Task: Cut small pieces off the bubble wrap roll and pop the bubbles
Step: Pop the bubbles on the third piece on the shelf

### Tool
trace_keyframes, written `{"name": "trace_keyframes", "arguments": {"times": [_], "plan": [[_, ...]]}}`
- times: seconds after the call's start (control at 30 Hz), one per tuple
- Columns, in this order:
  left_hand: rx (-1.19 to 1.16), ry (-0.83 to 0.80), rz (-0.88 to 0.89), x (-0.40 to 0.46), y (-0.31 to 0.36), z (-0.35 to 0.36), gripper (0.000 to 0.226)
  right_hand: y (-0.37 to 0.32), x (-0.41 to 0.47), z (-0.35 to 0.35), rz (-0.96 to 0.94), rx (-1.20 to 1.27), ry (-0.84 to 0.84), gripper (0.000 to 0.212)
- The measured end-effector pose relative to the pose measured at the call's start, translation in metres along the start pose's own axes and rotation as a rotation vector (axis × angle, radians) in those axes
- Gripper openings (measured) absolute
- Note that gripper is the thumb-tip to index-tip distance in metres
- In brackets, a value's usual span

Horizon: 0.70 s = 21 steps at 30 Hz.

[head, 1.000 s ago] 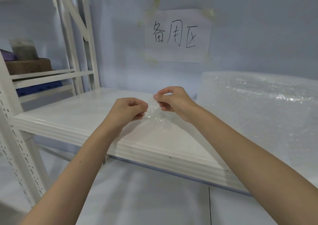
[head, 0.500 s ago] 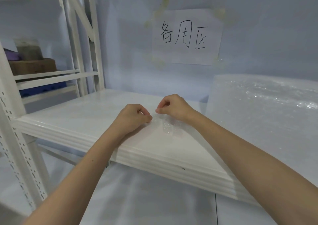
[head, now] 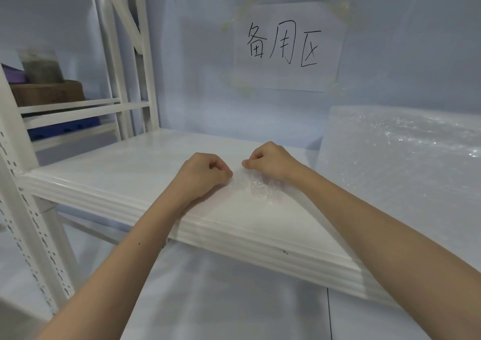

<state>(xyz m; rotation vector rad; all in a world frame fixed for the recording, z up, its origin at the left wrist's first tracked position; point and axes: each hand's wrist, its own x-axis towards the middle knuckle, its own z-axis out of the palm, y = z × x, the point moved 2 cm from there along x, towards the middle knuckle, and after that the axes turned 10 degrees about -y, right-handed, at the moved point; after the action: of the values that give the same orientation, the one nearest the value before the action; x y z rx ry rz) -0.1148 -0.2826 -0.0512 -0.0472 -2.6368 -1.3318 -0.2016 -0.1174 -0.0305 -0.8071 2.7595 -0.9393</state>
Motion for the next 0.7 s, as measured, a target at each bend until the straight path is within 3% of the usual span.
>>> {"name": "trace_keyframes", "arguments": {"times": [0.17,0.33,0.6,0.7], "plan": [[-0.034,0.038,0.021,-0.001,-0.002,-0.001,0.010,-0.001,-0.004,-0.004,-0.001,0.042,0.051,0.042],[-0.079,0.045,0.038,-0.002,-0.003,-0.002,0.013,0.001,-0.012,-0.011,-0.030,0.067,0.087,0.036],[0.075,-0.125,0.005,0.006,0.001,0.006,0.044,0.006,-0.025,-0.009,-0.132,0.009,0.087,0.025],[-0.027,-0.147,-0.018,0.016,0.012,0.008,0.043,0.006,-0.025,-0.008,-0.141,0.016,0.129,0.025]]}}
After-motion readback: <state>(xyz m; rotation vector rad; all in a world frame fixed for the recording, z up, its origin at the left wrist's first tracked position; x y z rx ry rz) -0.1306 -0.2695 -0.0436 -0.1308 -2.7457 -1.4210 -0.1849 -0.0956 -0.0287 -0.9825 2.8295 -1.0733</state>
